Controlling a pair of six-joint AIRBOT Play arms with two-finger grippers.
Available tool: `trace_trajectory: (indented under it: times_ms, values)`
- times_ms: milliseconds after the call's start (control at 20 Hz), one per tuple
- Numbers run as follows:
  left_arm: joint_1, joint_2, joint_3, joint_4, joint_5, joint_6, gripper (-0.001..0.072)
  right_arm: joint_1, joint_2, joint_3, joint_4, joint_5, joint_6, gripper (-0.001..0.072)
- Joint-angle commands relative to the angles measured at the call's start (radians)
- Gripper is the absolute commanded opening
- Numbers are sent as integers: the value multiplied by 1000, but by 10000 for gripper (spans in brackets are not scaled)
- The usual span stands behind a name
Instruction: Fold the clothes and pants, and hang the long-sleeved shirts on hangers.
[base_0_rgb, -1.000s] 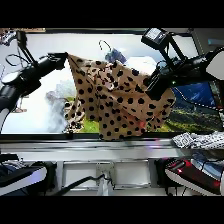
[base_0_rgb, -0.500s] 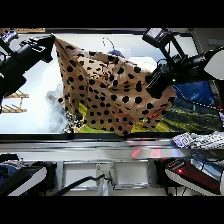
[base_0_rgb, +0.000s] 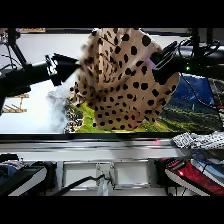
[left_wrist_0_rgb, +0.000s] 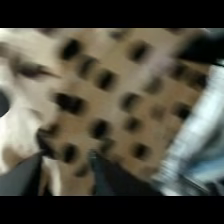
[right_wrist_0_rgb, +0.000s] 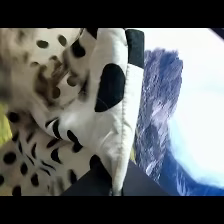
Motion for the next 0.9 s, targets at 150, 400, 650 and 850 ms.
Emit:
trace_trajectory:
  times_ms: [150, 400, 650, 850]
  values:
    - [-15, 0, 0, 19, -177, -72, 510, 0, 30, 2, -87, -157, 110, 17]
    - [-45, 31, 0, 21, -200, -156, 367, -6, 81, 2, -438, -275, 347, 18]
    - [-188, 174, 0, 575, 225, -348, 344, -243, 98, 3, -562, -289, 692, 18]
    - [-267, 237, 0, 1123, 382, -864, 343, -438, 108, 24, -585, -290, 739, 18]
